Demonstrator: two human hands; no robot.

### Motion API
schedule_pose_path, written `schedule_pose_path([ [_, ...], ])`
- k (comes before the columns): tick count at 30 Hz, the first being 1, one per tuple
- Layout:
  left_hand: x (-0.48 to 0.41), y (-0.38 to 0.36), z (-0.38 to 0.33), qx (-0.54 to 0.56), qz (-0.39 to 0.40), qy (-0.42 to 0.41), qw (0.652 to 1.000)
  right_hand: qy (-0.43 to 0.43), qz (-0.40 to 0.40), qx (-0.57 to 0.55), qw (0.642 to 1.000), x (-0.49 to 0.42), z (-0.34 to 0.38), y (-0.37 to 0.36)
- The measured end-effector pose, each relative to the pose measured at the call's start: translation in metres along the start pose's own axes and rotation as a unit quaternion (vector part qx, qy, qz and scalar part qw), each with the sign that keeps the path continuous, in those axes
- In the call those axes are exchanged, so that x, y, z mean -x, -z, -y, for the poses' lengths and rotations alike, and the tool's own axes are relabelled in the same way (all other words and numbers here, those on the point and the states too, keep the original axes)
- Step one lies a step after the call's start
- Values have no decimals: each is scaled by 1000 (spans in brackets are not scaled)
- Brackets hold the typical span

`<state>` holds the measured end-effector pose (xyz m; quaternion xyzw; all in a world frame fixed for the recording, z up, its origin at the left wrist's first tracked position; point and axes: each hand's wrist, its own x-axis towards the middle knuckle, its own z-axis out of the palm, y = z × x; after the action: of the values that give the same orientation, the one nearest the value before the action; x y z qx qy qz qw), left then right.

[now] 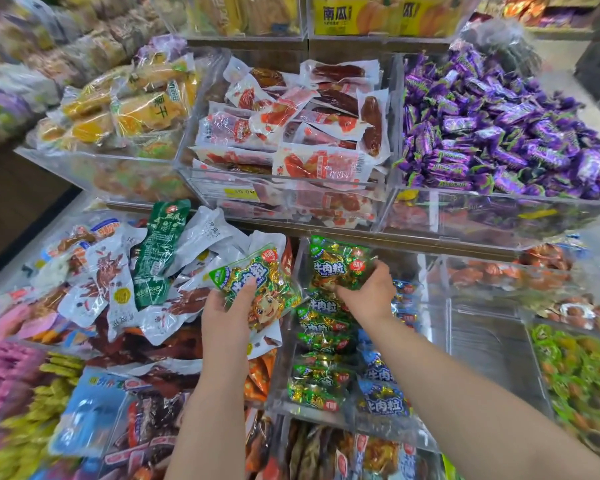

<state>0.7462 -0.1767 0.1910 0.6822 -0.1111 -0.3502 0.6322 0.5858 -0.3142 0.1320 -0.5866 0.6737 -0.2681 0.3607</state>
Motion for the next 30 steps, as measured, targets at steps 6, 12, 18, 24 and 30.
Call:
schedule_pose_path([
  [6, 3, 1, 3, 21, 5, 17, 1000, 28, -12, 50, 998, 4, -5, -9],
  [12, 8, 4, -1, 6, 57, 24, 998, 61, -37, 105, 992, -13, 7, -17],
  [18, 16, -3, -10, 47, 113, 63, 990, -24, 32, 63, 997, -20, 5, -9],
  [24, 23, -17, -15, 62, 154, 103, 981, -53, 43, -42, 997, 0, -6, 16],
  [30, 28, -30, -15, -36, 264, 101, 959, -61, 254, -326, 909, 43, -13, 51],
])
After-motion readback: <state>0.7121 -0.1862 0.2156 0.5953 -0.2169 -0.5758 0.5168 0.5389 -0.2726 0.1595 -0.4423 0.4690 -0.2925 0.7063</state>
